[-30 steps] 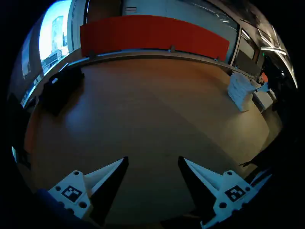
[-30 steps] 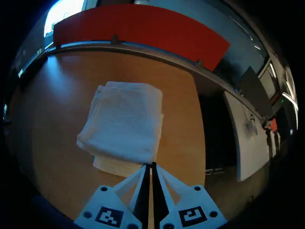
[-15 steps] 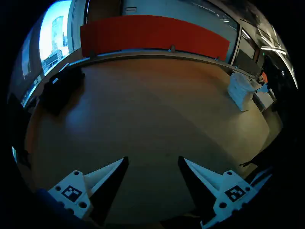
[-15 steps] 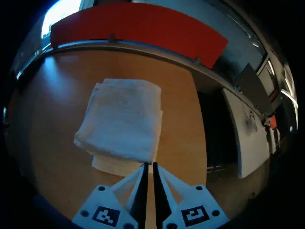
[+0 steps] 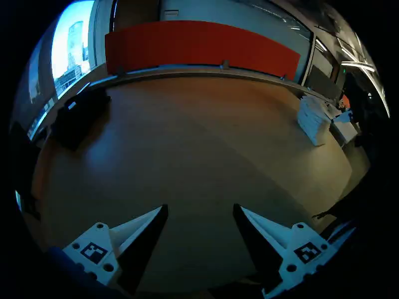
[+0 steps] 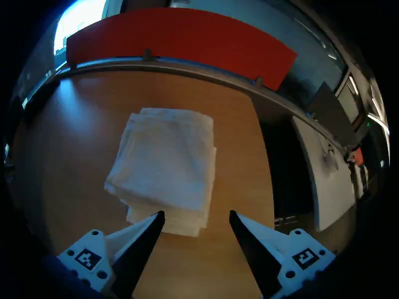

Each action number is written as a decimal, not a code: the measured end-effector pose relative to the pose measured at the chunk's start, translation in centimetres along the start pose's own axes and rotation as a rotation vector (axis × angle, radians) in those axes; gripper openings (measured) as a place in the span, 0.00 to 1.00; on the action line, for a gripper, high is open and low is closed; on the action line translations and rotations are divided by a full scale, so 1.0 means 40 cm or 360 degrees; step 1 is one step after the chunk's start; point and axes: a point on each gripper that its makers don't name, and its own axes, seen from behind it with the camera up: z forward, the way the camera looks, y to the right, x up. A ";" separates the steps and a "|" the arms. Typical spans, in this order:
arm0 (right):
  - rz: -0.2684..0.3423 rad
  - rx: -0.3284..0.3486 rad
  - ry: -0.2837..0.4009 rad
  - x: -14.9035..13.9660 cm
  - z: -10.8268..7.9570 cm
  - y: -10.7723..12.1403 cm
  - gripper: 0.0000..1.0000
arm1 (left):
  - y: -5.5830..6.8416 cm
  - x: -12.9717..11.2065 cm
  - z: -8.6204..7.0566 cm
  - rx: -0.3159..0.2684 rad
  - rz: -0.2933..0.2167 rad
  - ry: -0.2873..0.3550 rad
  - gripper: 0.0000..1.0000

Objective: Fold towel

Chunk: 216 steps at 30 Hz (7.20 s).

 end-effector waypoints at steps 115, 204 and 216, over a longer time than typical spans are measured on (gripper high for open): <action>0.0299 0.0102 0.1356 0.544 -0.346 -0.329 1.00 | -0.219 0.632 -0.093 0.0343 0.0060 0.0972 0.96; 0.0359 0.0007 0.1455 0.498 -0.254 -0.544 1.00 | -0.247 0.486 0.152 0.0359 0.0028 0.1329 0.96; 0.0313 0.0031 0.1441 0.477 -0.190 -0.606 1.00 | -0.287 0.426 0.193 0.0408 0.0023 0.1342 0.96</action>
